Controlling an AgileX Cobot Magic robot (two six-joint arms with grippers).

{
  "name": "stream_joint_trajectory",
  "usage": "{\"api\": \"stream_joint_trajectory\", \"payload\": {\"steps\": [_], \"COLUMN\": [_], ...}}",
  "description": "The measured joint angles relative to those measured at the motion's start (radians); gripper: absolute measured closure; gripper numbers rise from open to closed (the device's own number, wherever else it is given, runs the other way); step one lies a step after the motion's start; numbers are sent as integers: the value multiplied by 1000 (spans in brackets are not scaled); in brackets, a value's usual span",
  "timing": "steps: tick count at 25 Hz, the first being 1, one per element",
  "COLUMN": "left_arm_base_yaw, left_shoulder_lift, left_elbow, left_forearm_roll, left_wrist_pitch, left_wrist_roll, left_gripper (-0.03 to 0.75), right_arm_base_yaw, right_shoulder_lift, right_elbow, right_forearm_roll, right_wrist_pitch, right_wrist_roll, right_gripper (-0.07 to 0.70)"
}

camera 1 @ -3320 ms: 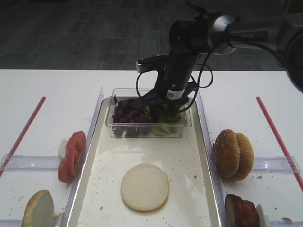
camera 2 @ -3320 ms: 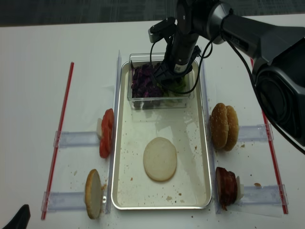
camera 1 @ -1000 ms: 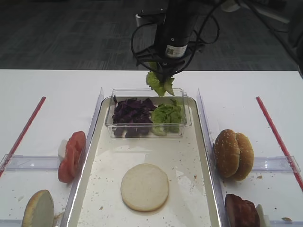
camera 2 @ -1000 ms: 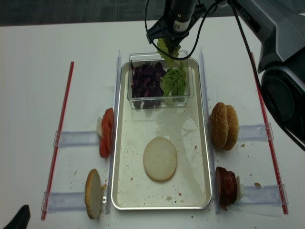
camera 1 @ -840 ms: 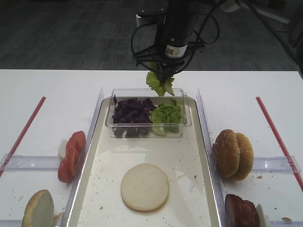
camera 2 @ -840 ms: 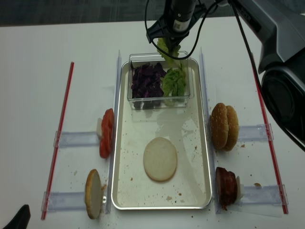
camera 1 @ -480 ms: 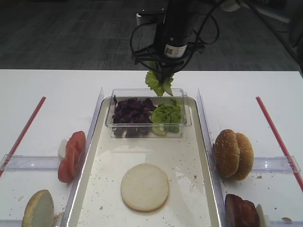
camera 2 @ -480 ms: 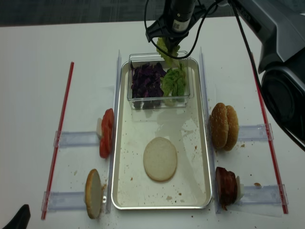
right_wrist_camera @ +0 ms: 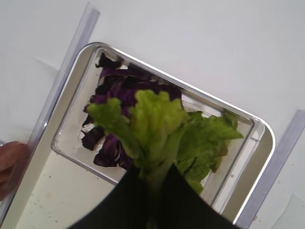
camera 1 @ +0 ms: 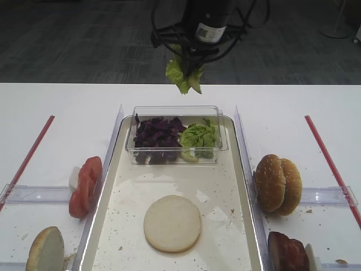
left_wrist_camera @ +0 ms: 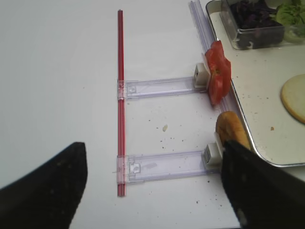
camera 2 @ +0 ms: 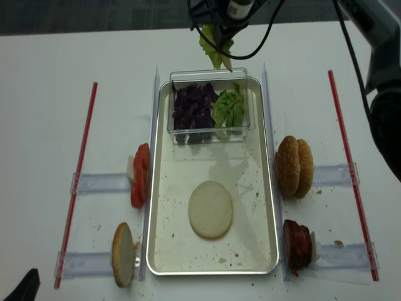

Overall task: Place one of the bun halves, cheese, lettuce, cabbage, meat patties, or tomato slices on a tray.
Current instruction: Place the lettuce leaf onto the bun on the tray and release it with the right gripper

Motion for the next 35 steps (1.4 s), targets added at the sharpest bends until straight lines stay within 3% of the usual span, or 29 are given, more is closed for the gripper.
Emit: {"api": "stream_joint_trajectory", "payload": {"steps": [9,24,35], "left_arm_base_yaw": [0,0,0], "left_shoulder_lift": [0,0,0], "left_elbow": [0,0,0], "left_forearm_roll": [0,0,0], "left_wrist_pitch": [0,0,0], "left_wrist_roll": [0,0,0], "left_gripper": [181,181,181], "right_arm_base_yaw": [81,209,281], "right_shoulder_lift": [-79,-266,-283], "right_elbow": [35,481,636], "right_forearm_roll": [15,9,27], "right_wrist_pitch": [7,0,-11], "right_wrist_roll": [5,-7,-30], "right_gripper": [561,561,561]}}
